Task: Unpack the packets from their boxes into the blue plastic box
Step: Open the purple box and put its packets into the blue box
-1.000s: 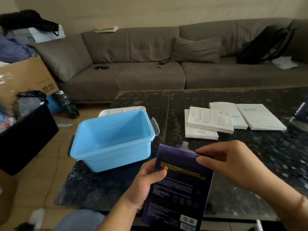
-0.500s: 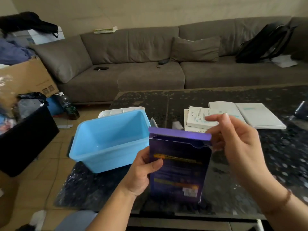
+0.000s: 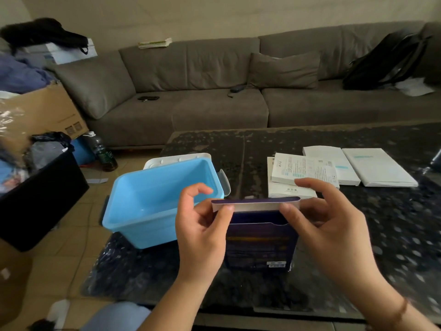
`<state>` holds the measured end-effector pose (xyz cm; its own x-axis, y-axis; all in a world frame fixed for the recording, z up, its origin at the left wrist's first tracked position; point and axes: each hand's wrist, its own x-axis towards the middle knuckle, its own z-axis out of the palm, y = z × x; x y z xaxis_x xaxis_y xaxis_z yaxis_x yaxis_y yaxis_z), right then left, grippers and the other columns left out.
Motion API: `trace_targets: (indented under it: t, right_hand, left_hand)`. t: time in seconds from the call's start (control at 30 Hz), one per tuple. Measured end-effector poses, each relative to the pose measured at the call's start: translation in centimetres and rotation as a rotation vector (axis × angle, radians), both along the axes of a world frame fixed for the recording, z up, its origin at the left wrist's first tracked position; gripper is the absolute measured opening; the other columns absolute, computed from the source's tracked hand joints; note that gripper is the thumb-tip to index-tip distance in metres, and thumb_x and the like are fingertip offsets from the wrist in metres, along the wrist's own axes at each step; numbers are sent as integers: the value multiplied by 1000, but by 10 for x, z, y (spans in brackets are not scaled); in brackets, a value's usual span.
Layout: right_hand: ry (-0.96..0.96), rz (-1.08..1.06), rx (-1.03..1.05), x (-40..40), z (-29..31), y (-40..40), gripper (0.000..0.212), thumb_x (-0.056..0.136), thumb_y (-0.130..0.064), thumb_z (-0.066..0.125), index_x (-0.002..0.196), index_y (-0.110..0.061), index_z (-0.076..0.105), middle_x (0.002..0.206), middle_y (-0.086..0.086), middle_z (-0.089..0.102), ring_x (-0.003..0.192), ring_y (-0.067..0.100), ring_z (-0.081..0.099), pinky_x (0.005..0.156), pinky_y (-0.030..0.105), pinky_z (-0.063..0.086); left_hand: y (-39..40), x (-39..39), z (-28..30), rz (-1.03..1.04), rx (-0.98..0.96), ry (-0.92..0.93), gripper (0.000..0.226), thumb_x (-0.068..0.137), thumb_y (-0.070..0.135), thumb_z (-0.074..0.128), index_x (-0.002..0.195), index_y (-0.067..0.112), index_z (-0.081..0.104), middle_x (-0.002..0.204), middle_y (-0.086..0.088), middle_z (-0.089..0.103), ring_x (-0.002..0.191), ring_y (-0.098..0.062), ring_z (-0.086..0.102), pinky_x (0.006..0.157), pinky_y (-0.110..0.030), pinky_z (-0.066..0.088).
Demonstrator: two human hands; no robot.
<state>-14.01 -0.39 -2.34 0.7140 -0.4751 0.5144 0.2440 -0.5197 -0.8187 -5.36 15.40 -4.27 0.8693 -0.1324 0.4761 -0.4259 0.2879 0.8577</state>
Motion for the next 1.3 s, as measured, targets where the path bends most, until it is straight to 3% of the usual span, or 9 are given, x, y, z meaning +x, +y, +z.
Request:
trace_targets:
  t: [0.13, 0.27, 0.37, 0.47, 0.63, 0.73, 0.8, 0.97, 1.3]
  right_hand:
    - [-77, -104, -122, -7, -5, 1, 14, 91, -22, 64, 99, -25, 53, 76, -16, 72, 51, 4, 61, 48, 8, 44]
    - [-115, -110, -361, -20, -18, -13, 12, 93, -16, 50, 92, -26, 55, 65, -2, 64, 55, 10, 53, 47, 13, 39]
    - [-131, -102, -379, -23, -23, -14, 17, 89, -5, 51, 86, -14, 66, 77, -7, 66, 65, 3, 56, 56, 10, 41]
    - [-114, -90, -362, -22, -20, -12, 26, 81, 8, 55, 85, -10, 73, 86, -12, 68, 78, 2, 63, 67, 11, 48]
    - [-45, -58, -318, -25, -13, -14, 23, 87, -5, 56, 90, -16, 76, 85, -16, 68, 76, -3, 63, 66, 3, 41]
    - [-45, -27, -386, -31, -11, -17, 25, 85, -3, 56, 88, -18, 76, 105, -9, 68, 91, 5, 66, 73, 17, 52]
    - [-56, -61, -559, -37, -7, -12, 29, 81, -2, 54, 86, -18, 77, 124, 2, 62, 105, 20, 64, 73, 32, 55]
    - [1, 59, -794, -41, 1, 6, 13, 78, -23, 62, 81, -23, 74, 134, 1, 57, 127, 28, 51, 81, 42, 54]
    - [-97, 106, -757, -36, -8, 3, 7, 84, -20, 68, 84, -17, 75, 114, 0, 67, 112, 27, 61, 77, 40, 53]
  left_hand:
    - [6, 1, -7, 122, 76, -187, 26, 85, 22, 63, 80, 27, 38, 94, -5, 75, 66, -27, 61, 51, -23, 43]
    - [24, 0, -8, -4, 187, -241, 25, 89, 17, 57, 71, 21, 39, 101, 0, 76, 98, -19, 70, 74, -14, 47]
    - [32, -3, -8, -124, 259, -231, 13, 92, 18, 53, 80, 21, 49, 102, 3, 75, 73, -26, 66, 70, -25, 48]
    - [33, -7, -11, -63, 293, -281, 18, 94, 22, 52, 99, 33, 66, 90, 10, 72, 63, -32, 53, 65, -16, 44]
    - [30, -26, -9, -280, 339, -114, 43, 85, 23, 60, 126, 37, 60, 82, 11, 69, 74, 7, 62, 69, -2, 43]
    - [34, -28, -18, -261, 410, -100, 60, 74, 24, 80, 126, 45, 58, 119, 12, 67, 113, -11, 63, 88, -20, 51]
    - [35, -27, -22, -189, 444, -129, 67, 71, 19, 88, 121, 53, 59, 126, 20, 61, 122, -8, 55, 89, -19, 52]
    - [35, -27, -21, -194, 463, -161, 73, 66, 14, 87, 118, 57, 59, 112, 24, 66, 108, -3, 62, 83, -8, 49]
    - [28, -27, -27, -188, 440, -332, 66, 78, 11, 81, 132, 36, 55, 111, 19, 69, 99, -6, 69, 84, -16, 54]
